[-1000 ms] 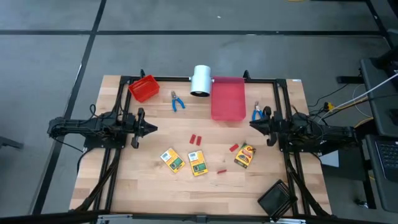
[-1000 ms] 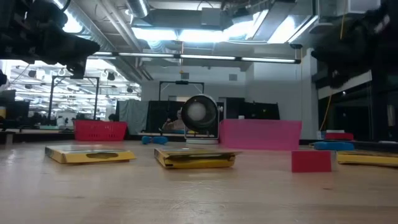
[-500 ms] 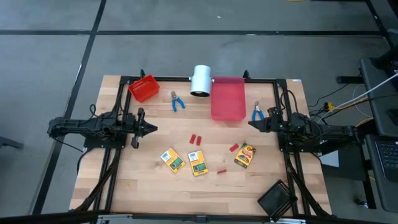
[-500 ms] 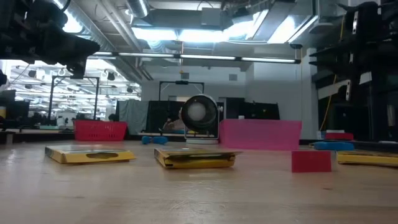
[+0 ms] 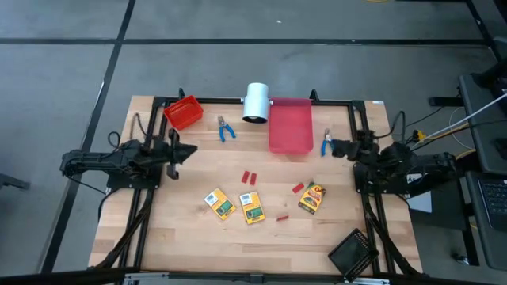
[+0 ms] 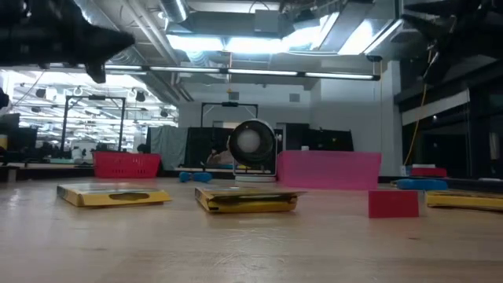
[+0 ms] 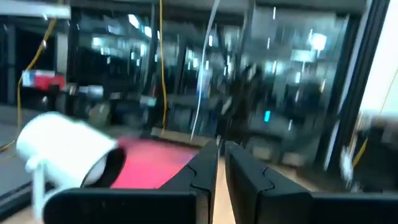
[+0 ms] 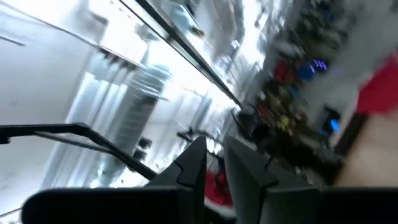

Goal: Pick & Place School Supplies
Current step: Put the yellow crayon box into the red bin

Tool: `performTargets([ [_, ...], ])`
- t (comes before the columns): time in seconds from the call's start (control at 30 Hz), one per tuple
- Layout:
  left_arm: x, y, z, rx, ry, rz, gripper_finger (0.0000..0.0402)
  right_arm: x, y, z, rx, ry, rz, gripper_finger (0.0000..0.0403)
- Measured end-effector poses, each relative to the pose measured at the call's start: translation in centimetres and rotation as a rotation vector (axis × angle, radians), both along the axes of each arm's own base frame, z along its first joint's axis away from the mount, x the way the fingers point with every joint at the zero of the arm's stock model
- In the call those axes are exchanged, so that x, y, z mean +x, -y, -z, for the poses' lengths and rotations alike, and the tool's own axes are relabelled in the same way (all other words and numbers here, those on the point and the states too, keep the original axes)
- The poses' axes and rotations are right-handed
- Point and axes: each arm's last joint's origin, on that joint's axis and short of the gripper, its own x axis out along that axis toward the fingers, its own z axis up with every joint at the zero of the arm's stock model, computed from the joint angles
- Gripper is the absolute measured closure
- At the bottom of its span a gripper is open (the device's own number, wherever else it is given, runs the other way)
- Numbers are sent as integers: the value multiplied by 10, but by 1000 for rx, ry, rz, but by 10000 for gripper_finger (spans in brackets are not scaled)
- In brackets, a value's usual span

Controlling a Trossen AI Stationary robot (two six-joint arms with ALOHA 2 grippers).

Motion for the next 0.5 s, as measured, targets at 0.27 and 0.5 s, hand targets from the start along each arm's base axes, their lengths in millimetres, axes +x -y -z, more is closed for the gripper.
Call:
performTargets([
  [0.27,-6,0,-17,-533,308,181,375,3,-5,-2,-7,-27,117,341],
  [0.5,-19,7,-39,-549,499,538,370,6,-10,-16,-84,34,151,341],
])
